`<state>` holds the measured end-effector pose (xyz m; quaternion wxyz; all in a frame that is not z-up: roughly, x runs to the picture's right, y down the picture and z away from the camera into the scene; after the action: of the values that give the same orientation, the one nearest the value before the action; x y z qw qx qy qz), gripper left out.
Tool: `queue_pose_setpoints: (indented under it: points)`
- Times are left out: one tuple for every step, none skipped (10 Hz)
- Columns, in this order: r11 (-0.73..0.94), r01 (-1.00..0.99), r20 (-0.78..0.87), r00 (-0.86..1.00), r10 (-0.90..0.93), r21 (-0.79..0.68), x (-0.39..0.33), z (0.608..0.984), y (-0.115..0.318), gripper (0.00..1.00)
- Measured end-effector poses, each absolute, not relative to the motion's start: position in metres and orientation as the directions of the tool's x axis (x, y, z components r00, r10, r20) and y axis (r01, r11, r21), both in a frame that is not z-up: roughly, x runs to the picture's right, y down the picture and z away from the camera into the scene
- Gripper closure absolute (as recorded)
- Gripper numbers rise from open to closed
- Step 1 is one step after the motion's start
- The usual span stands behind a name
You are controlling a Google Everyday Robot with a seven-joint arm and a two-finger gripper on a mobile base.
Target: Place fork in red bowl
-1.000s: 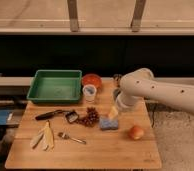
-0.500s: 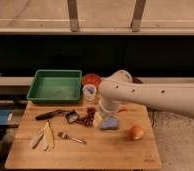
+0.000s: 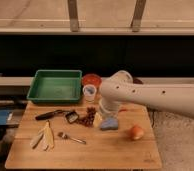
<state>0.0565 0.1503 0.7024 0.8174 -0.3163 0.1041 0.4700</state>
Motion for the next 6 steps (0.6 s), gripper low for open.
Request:
queue_pose_setpoints:
  points:
    - [0.374, -0.821, -0.451, 0.555, 0.699, -0.431, 0.048, 0.701, 0.149, 0.28]
    - [0.394, -0.807, -0.433, 0.575, 0.694, -0.440, 0.038, 0.700, 0.146, 0.28]
    - [0.426, -0.783, -0.409, 0.607, 0.681, -0.454, 0.020, 0.700, 0.140, 0.28]
    - [0.452, -0.758, -0.386, 0.637, 0.667, -0.470, -0.001, 0.701, 0.135, 0.28]
    - [0.481, -0.728, -0.364, 0.671, 0.646, -0.488, -0.024, 0.704, 0.129, 0.28]
    - [0.509, -0.695, -0.342, 0.705, 0.622, -0.508, -0.048, 0.706, 0.126, 0.28]
